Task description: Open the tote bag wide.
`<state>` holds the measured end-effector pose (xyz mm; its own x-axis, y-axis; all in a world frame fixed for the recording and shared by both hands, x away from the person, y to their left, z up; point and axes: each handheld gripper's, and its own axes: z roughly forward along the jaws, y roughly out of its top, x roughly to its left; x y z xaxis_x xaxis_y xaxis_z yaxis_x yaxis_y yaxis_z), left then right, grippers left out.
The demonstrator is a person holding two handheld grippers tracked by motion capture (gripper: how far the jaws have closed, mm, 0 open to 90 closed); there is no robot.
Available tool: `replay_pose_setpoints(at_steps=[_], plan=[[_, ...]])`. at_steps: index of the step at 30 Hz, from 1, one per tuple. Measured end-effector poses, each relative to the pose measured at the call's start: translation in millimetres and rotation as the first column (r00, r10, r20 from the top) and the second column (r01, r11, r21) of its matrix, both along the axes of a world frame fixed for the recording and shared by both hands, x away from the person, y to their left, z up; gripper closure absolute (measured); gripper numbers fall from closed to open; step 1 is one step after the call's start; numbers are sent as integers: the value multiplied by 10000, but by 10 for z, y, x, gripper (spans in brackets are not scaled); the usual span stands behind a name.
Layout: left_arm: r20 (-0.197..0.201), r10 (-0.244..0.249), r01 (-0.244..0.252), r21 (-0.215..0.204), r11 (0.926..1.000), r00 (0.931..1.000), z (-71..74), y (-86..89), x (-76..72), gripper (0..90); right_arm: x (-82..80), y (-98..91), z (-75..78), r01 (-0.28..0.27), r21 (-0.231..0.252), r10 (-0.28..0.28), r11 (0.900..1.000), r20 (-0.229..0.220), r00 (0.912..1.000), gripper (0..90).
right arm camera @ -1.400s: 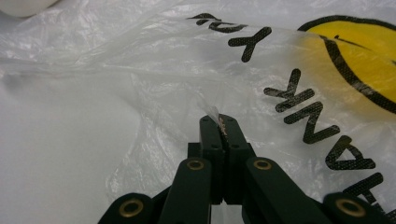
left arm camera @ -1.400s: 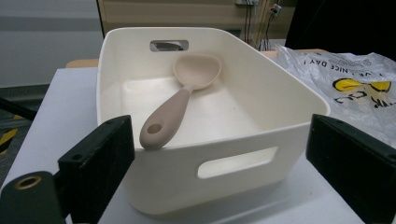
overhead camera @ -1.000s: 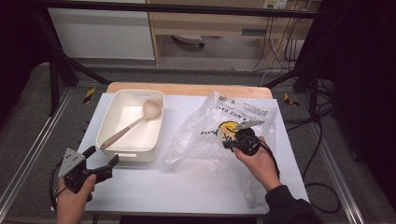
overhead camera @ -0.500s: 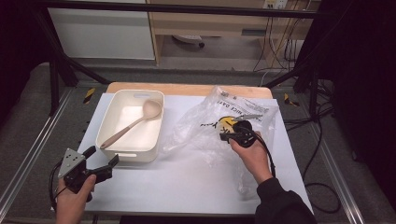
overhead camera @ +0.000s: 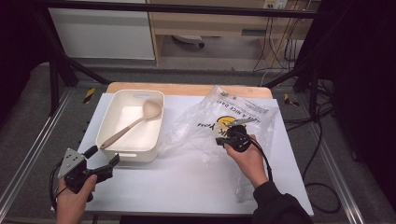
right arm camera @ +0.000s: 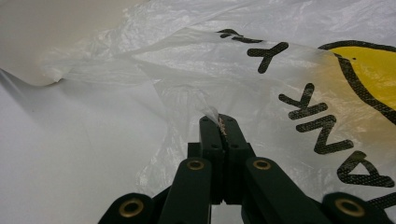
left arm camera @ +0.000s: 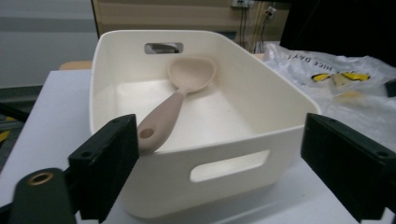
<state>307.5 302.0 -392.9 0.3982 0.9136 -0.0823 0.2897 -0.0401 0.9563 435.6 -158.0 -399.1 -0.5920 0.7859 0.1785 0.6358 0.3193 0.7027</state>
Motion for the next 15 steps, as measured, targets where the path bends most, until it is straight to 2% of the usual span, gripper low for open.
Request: replay_pose_setpoints(at_steps=[3, 5, 7, 13, 15], plan=[[85, -169, 171, -279, 9995, 9998, 50, -48, -2, 161, -11, 22, -10, -63, 4, 63, 10000, -67, 10000, 900], [101, -319, 320, -161, 9994, 9994, 87, -104, -7, 196, -14, 35, -12, -72, 40, 72, 10000, -54, 10000, 900], [114, -558, 561, -219, 9982, 9984, 120, -184, -11, 225, -16, 49, -7, -104, 89, 104, 9999, -39, 9999, 900], [-108, -1491, 1489, -138, 9888, 9888, 145, -553, -22, 329, -25, 32, 21, -60, 128, 60, 9999, 15, 10000, 900], [-244, -1724, 1728, 136, 9849, 9847, 131, -693, -21, 351, -32, 15, 30, -61, 162, 61, 9999, -11, 10000, 900]])
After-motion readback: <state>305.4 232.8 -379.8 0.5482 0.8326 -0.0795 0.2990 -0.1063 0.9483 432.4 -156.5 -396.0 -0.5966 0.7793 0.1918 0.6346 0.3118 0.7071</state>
